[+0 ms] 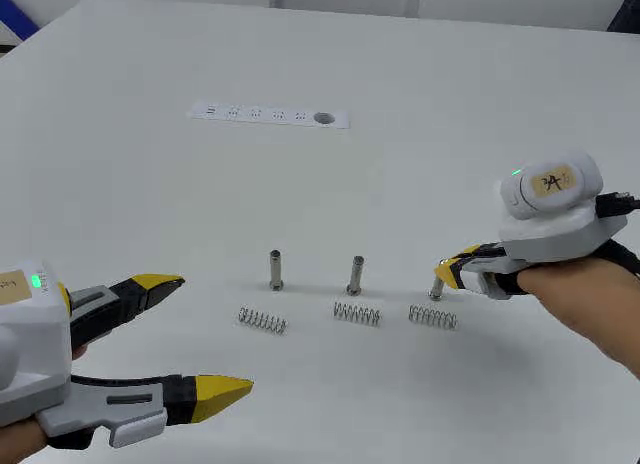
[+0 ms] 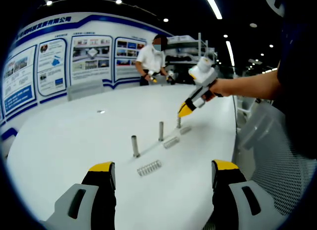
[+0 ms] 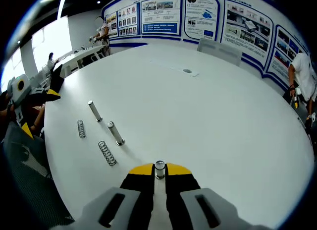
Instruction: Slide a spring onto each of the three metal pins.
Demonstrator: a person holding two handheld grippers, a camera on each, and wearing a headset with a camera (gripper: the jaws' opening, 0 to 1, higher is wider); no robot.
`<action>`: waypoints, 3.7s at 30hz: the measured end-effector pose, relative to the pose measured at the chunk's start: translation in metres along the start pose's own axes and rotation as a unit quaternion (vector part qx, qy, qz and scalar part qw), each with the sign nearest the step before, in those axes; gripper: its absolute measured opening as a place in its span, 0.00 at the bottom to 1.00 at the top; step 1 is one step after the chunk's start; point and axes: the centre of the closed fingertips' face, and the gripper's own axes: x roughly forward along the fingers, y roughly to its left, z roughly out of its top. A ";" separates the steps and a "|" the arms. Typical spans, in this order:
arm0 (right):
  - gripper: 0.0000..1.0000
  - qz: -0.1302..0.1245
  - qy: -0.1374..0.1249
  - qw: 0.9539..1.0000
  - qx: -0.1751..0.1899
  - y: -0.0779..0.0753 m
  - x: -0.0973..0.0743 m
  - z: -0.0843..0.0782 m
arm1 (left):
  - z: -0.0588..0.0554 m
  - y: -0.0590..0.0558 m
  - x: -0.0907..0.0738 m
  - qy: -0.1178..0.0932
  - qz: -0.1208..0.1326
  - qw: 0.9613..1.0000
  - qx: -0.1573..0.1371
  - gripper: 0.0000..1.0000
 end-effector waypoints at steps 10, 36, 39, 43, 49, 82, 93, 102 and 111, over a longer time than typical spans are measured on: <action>0.09 0.000 0.001 1.000 -0.005 0.003 -0.001 -0.001 | 0.000 0.001 0.000 -0.001 0.001 1.000 -0.002 0.81; 0.17 0.031 -0.015 0.998 -0.045 0.008 -0.015 -0.012 | 0.000 0.001 0.000 0.001 0.000 1.000 0.000 0.82; 0.17 0.056 0.001 0.996 -0.069 0.013 -0.012 -0.022 | 0.000 0.000 0.001 0.002 -0.002 1.000 0.001 0.82; 0.17 0.087 0.023 0.991 -0.101 0.021 -0.007 -0.034 | 0.001 0.000 0.002 0.002 -0.004 1.000 0.001 0.81; 0.18 0.103 0.050 0.983 -0.141 0.022 0.002 -0.042 | 0.001 0.000 0.001 0.003 -0.002 1.000 0.001 0.81; 0.11 0.151 0.124 0.946 -0.258 0.035 -0.007 -0.056 | -0.001 -0.009 0.001 0.004 -0.015 1.000 -0.001 0.73; 0.11 0.171 0.113 0.935 -0.291 0.065 -0.029 -0.029 | 0.001 -0.040 0.021 0.026 -0.093 0.994 0.044 0.62; 0.11 0.185 0.105 0.924 -0.318 0.085 -0.030 -0.012 | 0.018 -0.039 0.029 0.032 -0.119 0.989 0.084 0.58; 0.11 0.195 0.098 0.916 -0.336 0.102 -0.033 0.000 | 0.026 -0.047 0.056 0.037 -0.153 0.981 0.114 0.52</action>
